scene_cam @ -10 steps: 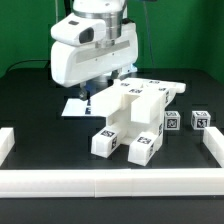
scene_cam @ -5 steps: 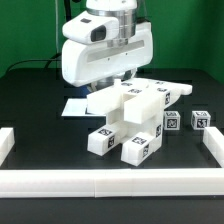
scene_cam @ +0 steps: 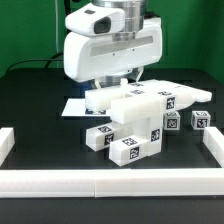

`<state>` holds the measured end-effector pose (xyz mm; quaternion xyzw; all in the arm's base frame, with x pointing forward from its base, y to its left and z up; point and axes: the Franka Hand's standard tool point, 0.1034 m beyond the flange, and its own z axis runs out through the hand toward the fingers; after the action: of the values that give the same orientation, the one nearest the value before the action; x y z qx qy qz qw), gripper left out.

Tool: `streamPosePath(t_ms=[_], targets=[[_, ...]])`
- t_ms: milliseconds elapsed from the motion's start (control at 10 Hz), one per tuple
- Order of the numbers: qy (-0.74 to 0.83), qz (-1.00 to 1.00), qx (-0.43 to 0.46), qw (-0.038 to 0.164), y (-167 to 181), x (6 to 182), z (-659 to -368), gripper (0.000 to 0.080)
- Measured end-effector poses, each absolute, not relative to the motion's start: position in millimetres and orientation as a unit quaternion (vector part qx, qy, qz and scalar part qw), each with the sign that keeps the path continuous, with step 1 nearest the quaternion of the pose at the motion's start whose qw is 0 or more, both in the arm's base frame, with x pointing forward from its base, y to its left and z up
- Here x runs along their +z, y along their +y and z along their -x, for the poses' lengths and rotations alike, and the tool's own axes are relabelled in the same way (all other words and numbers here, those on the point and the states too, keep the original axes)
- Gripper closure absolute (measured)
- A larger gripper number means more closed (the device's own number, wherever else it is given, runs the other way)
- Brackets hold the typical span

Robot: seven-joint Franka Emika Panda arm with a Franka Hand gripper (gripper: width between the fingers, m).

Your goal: Assemble chair

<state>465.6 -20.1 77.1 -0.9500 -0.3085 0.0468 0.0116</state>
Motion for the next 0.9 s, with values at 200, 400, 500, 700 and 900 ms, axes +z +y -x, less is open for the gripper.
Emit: streamPosePath(t_ms=[200,400,500,700,900], targets=[[-0.308,0.950,0.047,0.012,-20,76.9,-465,0.0150],[-0.261,0.964,0.052,0.012,-13,73.4,-461,0.0150],[-0.242,0.969,0.054,0.011,-5,71.7,-465,0.0150],[-0.218,0.974,0.055,0.009,4,67.4,-476,0.0150],[-0.213,0.976,0.050,0.008,1,73.6,-493,0.0150]])
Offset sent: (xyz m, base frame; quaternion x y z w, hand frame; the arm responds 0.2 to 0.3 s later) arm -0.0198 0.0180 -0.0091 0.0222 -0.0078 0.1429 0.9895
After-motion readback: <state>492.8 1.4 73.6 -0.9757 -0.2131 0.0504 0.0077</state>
